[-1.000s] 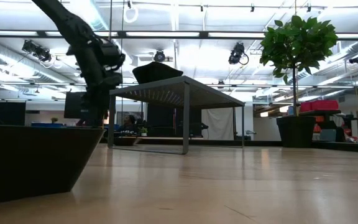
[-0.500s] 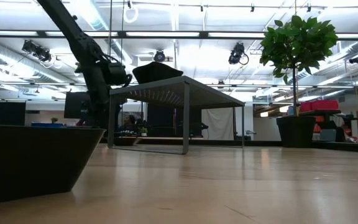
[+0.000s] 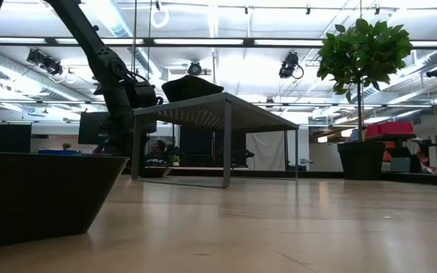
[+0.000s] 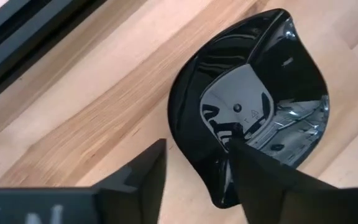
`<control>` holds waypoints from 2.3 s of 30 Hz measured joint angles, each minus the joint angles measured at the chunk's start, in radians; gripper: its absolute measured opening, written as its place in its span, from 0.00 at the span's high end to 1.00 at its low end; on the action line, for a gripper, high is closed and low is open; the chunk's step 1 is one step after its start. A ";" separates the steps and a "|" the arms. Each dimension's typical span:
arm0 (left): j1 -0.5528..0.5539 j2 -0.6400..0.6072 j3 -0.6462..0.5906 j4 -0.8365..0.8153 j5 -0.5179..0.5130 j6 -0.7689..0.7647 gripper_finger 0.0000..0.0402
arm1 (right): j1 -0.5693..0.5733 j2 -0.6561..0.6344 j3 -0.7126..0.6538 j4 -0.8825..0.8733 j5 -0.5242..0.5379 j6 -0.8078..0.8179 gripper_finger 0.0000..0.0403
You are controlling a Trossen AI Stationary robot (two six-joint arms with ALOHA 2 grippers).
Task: Pick & Place Mini shaped plates
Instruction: Stack the black leaf shape plate on top of the black leaf shape plate on the shelf
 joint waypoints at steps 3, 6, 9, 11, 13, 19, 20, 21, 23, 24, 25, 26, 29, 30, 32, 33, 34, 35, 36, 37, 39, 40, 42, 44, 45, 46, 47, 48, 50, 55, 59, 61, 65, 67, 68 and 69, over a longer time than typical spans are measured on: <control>0.000 0.000 0.000 0.000 0.022 -0.006 0.67 | 0.000 0.000 0.000 0.000 0.000 0.000 0.95; -0.001 0.000 0.000 0.000 0.022 -0.020 0.74 | 0.000 0.000 0.000 0.000 0.000 0.000 0.95; -0.001 0.000 0.000 0.000 0.022 -0.021 0.81 | 0.000 0.000 0.000 0.000 0.000 0.000 0.95; -0.001 0.000 0.000 0.000 0.022 -0.020 0.84 | 0.000 0.000 0.000 0.000 0.000 0.000 0.95; -0.001 0.000 0.000 0.000 0.022 -0.020 0.87 | 0.000 0.000 0.000 0.000 0.000 0.000 0.95; -0.002 0.000 0.000 0.000 0.023 -0.017 0.96 | 0.000 0.000 0.000 0.000 0.000 0.000 0.95; -0.002 0.000 0.000 0.000 0.023 -0.017 0.98 | 0.000 0.000 0.000 0.000 0.000 0.000 0.95; -0.002 0.000 0.000 0.000 0.023 -0.017 0.99 | 0.000 0.000 0.000 0.000 0.000 0.000 0.95; -0.002 0.000 0.001 0.000 0.023 -0.016 0.99 | 0.000 0.000 0.000 0.000 0.000 0.000 0.95; -0.002 0.000 0.001 0.000 0.023 -0.016 0.98 | 0.000 0.000 0.000 0.000 0.000 0.000 0.95; -0.002 0.000 0.001 0.000 0.023 -0.015 0.98 | 0.000 0.000 0.000 0.000 0.000 0.000 0.95; -0.002 0.000 0.001 0.000 0.023 -0.014 0.99 | 0.000 0.000 0.000 0.000 0.000 0.000 0.95; -0.002 0.000 0.001 0.000 0.023 -0.014 0.99 | 0.000 0.000 0.000 0.000 0.000 0.000 0.95; -0.002 0.000 0.001 -0.001 0.023 -0.014 0.99 | 0.000 0.000 0.000 0.000 0.000 0.000 0.95; -0.002 -0.001 0.003 -0.002 0.023 -0.014 0.99 | 0.000 0.000 0.000 0.000 0.000 0.000 0.95; -0.002 -0.001 0.003 -0.002 0.023 -0.014 0.99 | 0.000 0.000 0.000 0.000 0.000 0.000 0.95; -0.002 -0.001 0.003 -0.004 0.023 -0.014 0.99 | 0.000 0.000 0.000 0.000 0.000 0.000 0.95; -0.002 -0.001 0.003 -0.006 0.023 -0.014 0.99 | 0.000 0.000 0.000 0.000 0.000 0.000 0.95; -0.002 -0.001 0.003 -0.008 0.023 -0.014 0.99 | 0.000 0.000 0.000 0.000 0.000 0.000 0.95; -0.002 -0.001 0.003 -0.010 0.023 -0.013 0.99 | 0.000 0.000 0.000 0.000 0.000 0.000 0.95; -0.002 -0.002 0.003 -0.016 0.023 0.000 0.99 | 0.000 0.000 0.000 0.000 0.000 0.000 0.95; -0.002 -0.002 0.003 -0.023 0.023 0.004 0.99 | 0.000 0.000 0.000 0.000 0.000 0.000 0.95; -0.002 -0.002 0.003 -0.031 0.023 0.009 0.99 | 0.000 0.000 0.000 0.000 0.000 0.000 0.95; -0.001 -0.002 0.003 -0.031 0.023 0.010 0.99 | 0.000 0.000 0.000 0.000 0.000 0.000 0.95; -0.001 -0.002 0.003 -0.030 0.023 0.010 0.99 | 0.000 0.000 0.000 0.000 0.000 0.000 0.95; -0.001 -0.002 0.003 -0.030 0.022 0.011 0.99 | 0.000 0.000 0.000 0.000 0.000 0.000 0.95; 0.000 -0.002 0.003 -0.029 0.016 0.019 0.99 | 0.000 0.000 0.000 0.000 0.000 0.000 0.95; 0.000 -0.002 0.003 -0.029 0.003 0.028 1.00 | 0.000 0.000 0.000 0.000 0.000 0.000 0.95; 0.000 -0.002 0.003 -0.029 -0.010 0.046 1.00 | 0.000 0.000 0.000 0.000 0.000 0.000 0.95; 0.000 -0.002 0.003 -0.031 0.000 0.051 0.96 | 0.000 0.000 0.000 0.000 0.000 0.000 0.95; 0.000 -0.002 0.003 -0.029 0.052 0.054 0.88 | 0.000 0.000 0.000 0.000 0.000 0.000 0.95; 0.000 -0.002 0.003 -0.028 0.066 0.053 0.81 | 0.000 0.000 0.000 0.000 0.000 0.000 0.95; 0.000 -0.002 0.003 -0.036 0.067 0.054 0.69 | 0.000 0.000 0.000 0.000 0.000 0.000 0.95; -0.001 -0.001 0.003 -0.036 0.068 0.053 0.64 | 0.000 0.000 0.000 0.000 0.000 0.000 0.95; -0.001 -0.001 0.003 -0.036 0.070 0.053 0.62 | 0.000 0.000 0.000 0.000 0.000 0.000 0.95; -0.001 -0.001 0.002 -0.036 0.071 0.054 0.61 | 0.000 0.000 0.000 0.000 0.000 0.000 0.95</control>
